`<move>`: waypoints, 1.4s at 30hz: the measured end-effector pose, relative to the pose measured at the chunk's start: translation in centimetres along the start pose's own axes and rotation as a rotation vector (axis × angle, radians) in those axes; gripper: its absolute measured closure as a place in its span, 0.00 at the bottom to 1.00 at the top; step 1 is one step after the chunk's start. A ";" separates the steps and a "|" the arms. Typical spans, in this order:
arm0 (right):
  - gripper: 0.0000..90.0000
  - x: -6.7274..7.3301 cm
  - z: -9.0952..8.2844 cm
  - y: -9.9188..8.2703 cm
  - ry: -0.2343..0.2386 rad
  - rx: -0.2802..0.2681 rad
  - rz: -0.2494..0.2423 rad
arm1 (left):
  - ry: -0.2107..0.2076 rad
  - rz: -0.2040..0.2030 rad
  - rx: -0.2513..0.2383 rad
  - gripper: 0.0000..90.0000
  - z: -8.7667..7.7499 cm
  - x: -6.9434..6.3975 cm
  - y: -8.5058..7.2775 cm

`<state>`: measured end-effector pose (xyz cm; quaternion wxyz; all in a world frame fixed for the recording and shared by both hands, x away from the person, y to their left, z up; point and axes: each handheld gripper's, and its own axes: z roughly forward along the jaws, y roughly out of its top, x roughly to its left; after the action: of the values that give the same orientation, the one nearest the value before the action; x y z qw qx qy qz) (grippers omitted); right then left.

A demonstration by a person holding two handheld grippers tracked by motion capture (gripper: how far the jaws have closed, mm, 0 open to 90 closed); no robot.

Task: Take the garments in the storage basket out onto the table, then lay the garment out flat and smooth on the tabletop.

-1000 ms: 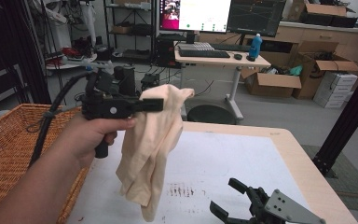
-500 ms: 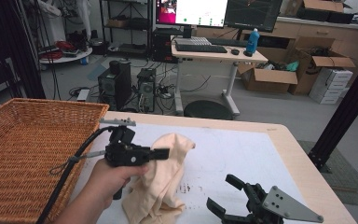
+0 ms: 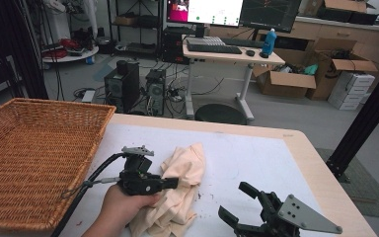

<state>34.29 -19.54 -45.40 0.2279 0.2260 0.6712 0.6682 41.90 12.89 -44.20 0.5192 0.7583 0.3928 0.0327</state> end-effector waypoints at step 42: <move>0.17 -0.5 1.8 0.6 0.003 0.076 0.008 | 0.038 -0.039 -0.273 0.17 -7.1 0.2 1.2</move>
<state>35.77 -18.43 -44.82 0.2155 0.2361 0.6956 0.6434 39.46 18.22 -40.02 0.6104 0.6722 0.4092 0.0899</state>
